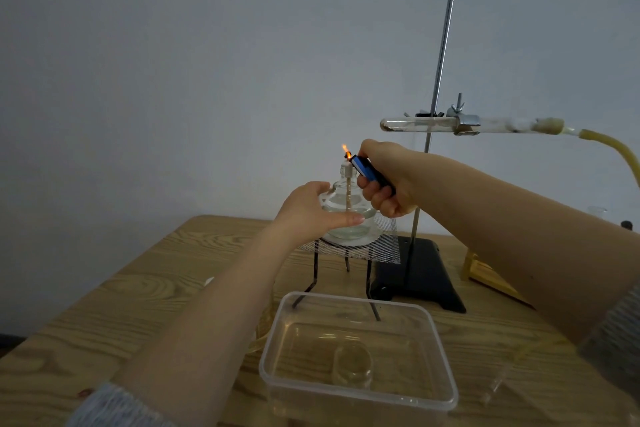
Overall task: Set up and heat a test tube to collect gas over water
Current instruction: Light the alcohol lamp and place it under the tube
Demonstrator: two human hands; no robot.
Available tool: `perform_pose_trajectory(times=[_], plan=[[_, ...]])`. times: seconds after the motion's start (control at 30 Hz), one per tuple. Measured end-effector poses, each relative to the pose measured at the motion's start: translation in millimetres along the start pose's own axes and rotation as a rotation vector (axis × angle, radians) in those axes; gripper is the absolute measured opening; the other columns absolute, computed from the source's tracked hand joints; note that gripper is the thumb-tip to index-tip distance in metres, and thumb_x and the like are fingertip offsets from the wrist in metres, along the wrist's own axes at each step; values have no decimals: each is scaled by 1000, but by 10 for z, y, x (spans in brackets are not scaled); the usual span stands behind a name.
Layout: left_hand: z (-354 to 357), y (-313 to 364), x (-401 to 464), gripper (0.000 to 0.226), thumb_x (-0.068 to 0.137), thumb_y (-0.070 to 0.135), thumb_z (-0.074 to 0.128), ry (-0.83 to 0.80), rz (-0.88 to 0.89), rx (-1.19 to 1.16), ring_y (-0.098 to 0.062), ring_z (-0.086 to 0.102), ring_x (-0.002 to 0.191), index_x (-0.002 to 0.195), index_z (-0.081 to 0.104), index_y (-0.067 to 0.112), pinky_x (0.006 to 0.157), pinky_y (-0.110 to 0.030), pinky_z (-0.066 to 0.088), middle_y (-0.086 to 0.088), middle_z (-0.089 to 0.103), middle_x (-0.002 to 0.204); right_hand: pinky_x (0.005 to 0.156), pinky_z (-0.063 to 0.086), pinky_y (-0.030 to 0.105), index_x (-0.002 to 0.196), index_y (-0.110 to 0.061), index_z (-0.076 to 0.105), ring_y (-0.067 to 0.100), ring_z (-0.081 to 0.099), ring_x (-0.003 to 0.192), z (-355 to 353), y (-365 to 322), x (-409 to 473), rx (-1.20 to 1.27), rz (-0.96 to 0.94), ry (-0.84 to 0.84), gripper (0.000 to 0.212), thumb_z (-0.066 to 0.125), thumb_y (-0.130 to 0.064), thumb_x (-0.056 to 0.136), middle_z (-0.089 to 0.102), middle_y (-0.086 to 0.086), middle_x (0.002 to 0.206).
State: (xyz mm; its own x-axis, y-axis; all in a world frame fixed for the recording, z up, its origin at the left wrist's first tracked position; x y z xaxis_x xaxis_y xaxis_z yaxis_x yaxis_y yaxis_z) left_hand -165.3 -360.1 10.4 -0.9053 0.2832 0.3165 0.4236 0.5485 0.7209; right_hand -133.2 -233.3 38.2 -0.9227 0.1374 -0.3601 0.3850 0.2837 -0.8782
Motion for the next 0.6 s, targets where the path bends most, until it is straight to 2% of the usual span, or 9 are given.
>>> perform_pose_trajectory(times=[0.6], plan=[[4, -1, -3, 96, 64, 49, 79, 6, 3, 0, -17, 39, 133, 143, 36, 15, 105, -32, 34, 2, 41, 147, 38, 21, 17, 65, -15, 46, 9, 25, 37, -5, 18, 3, 12, 6, -7, 35, 36, -40, 87, 36, -3, 45]])
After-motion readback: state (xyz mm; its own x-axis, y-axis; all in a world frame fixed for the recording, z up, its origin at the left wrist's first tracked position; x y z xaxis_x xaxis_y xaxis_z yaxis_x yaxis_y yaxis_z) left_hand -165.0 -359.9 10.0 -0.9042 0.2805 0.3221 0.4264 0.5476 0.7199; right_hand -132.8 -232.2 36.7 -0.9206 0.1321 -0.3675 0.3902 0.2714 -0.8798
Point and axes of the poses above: each hand's wrist, its own x-axis towards the middle knuckle, its own z-axis out of the palm, y = z × x, the point moved 8 cm from there along x, towards the middle knuckle
